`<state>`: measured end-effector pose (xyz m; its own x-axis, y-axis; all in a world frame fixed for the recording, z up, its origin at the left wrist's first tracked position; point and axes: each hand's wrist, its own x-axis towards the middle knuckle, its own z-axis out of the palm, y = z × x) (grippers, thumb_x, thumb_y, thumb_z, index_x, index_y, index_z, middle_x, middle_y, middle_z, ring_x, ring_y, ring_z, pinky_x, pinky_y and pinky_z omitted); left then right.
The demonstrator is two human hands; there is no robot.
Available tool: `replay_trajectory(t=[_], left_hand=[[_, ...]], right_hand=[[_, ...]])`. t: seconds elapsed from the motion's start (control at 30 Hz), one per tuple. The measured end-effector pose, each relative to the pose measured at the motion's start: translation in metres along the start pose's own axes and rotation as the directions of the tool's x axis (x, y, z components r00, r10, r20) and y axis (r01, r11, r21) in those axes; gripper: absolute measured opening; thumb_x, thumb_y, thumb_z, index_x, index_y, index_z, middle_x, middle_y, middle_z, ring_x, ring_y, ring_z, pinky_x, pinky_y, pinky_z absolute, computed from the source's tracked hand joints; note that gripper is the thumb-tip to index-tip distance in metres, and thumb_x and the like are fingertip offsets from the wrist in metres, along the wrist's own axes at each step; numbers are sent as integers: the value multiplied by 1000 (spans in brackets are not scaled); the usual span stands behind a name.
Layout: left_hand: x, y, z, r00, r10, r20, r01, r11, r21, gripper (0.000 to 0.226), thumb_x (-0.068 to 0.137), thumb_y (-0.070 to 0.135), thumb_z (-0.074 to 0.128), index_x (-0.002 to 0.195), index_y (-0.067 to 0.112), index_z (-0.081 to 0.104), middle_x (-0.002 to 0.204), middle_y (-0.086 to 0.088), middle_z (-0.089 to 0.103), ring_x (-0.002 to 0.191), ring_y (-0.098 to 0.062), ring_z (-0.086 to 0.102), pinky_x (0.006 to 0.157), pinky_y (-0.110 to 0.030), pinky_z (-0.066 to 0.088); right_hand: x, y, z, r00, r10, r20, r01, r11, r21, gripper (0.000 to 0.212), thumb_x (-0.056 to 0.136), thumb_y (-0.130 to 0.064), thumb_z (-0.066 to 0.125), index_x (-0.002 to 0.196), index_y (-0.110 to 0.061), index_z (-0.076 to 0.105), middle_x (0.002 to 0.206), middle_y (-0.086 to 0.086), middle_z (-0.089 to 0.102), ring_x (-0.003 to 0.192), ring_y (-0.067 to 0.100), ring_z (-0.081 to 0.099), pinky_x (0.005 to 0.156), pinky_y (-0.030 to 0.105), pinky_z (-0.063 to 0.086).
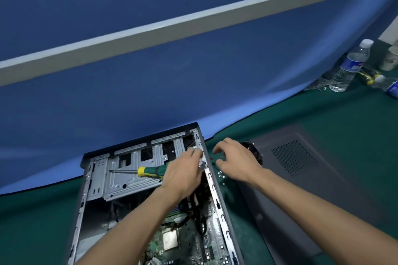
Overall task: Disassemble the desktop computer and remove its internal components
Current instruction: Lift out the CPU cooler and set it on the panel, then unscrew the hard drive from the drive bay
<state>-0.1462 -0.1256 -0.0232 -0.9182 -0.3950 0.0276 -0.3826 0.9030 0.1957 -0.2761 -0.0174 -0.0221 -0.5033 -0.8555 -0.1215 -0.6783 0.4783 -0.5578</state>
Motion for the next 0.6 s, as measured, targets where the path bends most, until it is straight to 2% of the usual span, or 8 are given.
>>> replay_trajectory(t=[0.1,0.2,0.27,0.4,0.53,0.6], left_hand=[[-10,-31,-11,997,-51,54,41,986,164,42,84,12,53,125,18,44,117,0,49,104,-19,46,81,-28,40],[-24,-59,-17,978,-132,162,83,957,279,56,82,15,53,136,18,38,131,-2,46,119,-22,39,97,-33,33],[-33,-71,-17,967,-170,192,111,952,285,55,86,18,52,139,19,36,132,-3,49,119,-22,41,98,-33,33],[-44,-78,-19,981,-119,154,61,940,335,41,93,24,51,132,19,41,124,-3,53,113,-22,46,92,-32,34],[-47,-78,-26,989,20,146,-83,895,438,32,94,18,50,125,12,40,118,-7,52,104,-23,45,88,-31,34],[-46,-74,-33,994,79,82,-106,901,422,29,95,17,47,123,12,41,116,-6,51,102,-22,44,86,-31,35]], right_hand=[[-2,-17,6,998,-22,-54,25,999,43,20,88,-22,53,108,-23,58,99,-11,48,101,10,47,78,27,37],[-7,-28,14,998,-39,-52,43,997,62,19,89,-22,52,107,-24,59,98,-11,49,96,9,49,78,26,40],[-9,-33,19,997,-56,-50,59,997,53,20,89,-22,51,108,-24,59,98,-12,48,95,9,49,77,26,40],[-13,-43,25,997,-68,-31,70,997,35,21,89,-23,51,108,-25,58,98,-13,46,91,6,44,76,25,37],[-16,-60,24,996,-78,-30,80,995,56,19,91,-28,49,108,-27,58,105,-14,58,88,7,51,75,26,40],[-15,-71,21,997,-69,-29,72,992,100,20,94,-36,45,108,-29,56,101,-13,63,86,10,57,75,30,46]])
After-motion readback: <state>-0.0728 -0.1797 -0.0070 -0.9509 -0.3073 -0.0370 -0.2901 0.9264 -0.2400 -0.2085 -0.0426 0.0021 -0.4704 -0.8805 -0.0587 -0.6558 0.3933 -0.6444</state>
